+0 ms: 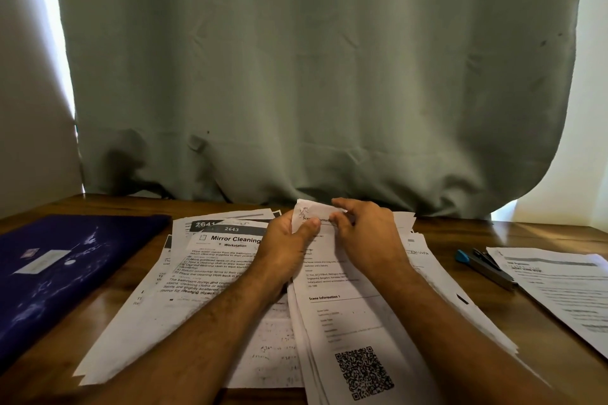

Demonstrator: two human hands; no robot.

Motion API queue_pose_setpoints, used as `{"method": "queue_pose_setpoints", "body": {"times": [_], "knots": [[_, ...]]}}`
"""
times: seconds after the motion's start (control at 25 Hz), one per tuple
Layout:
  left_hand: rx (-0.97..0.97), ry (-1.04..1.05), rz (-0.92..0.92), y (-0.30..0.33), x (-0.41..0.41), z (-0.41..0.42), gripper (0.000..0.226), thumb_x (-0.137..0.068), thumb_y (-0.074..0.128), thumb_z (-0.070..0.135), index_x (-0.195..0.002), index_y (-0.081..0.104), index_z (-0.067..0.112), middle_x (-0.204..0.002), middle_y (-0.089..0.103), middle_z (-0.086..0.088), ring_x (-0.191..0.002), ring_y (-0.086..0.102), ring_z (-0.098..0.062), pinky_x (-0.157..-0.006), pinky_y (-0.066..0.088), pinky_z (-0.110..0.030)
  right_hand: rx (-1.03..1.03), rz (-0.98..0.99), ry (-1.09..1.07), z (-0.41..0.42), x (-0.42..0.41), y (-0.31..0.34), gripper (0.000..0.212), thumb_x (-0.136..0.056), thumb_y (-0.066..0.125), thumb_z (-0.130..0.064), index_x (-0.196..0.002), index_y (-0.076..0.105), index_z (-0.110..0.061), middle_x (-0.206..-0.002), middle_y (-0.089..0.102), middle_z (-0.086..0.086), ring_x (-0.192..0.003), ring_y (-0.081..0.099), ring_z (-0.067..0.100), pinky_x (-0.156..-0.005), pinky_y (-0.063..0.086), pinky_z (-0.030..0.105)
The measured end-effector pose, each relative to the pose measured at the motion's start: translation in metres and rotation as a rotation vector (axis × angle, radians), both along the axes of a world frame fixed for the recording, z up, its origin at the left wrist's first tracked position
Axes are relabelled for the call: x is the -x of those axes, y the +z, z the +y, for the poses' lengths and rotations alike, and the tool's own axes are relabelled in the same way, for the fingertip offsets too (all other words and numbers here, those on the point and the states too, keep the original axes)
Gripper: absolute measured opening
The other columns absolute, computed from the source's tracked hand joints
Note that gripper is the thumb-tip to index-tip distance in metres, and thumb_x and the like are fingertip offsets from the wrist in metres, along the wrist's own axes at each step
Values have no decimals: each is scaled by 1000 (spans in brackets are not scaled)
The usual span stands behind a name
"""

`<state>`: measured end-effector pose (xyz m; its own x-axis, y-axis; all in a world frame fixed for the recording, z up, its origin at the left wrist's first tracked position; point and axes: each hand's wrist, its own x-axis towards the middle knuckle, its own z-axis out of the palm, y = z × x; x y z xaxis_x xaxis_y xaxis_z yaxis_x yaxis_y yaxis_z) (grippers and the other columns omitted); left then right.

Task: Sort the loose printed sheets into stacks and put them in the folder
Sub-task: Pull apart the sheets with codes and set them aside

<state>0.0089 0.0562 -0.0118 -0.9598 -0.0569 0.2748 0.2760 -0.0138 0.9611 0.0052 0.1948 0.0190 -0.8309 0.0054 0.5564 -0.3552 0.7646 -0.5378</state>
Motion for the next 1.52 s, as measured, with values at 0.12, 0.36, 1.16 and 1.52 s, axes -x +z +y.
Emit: {"method": "queue_pose_setpoints", "body": {"times": [0.12, 0.36, 1.16, 1.52], "knots": [[-22, 19, 28, 2, -2, 2, 11, -100, 58, 35, -101, 68, 30, -84, 79, 6, -75, 77, -18, -62, 63, -35, -2, 21, 10, 2, 0, 2, 36, -98, 55, -35, -132, 60, -24, -119, 69, -2, -84, 61, 7, -81, 50, 21], [-36, 77, 56, 3, -4, 1, 15, -99, 59, 36, -104, 69, 26, -85, 79, 2, -74, 77, -21, -69, 64, -42, -81, 34, 1, -2, 0, 2, 40, -100, 49, -40, -136, 56, -27, -121, 66, -2, -94, 62, 12, -92, 51, 30], [852, 317, -44, 14, 20, -110, 40, -91, 68, 47, -126, 63, 29, -131, 64, 2, -118, 60, -18, -98, 52, -39, -100, -106, 74, 13, -2, -2, 20, -95, 61, -25, -76, 61, -31, -93, 70, -10, -75, 62, 4, -69, 53, 14], [1078, 359, -357, -9, 49, -132, 106, -74, 64, 77, -157, 20, 27, -159, 38, -8, -140, 44, -34, -112, 42, -51, -26, -5, 0, -4, -2, -8, 8, -91, 67, -30, -84, 64, -32, -89, 60, -13, -75, 57, 2, -74, 44, 13]]}}
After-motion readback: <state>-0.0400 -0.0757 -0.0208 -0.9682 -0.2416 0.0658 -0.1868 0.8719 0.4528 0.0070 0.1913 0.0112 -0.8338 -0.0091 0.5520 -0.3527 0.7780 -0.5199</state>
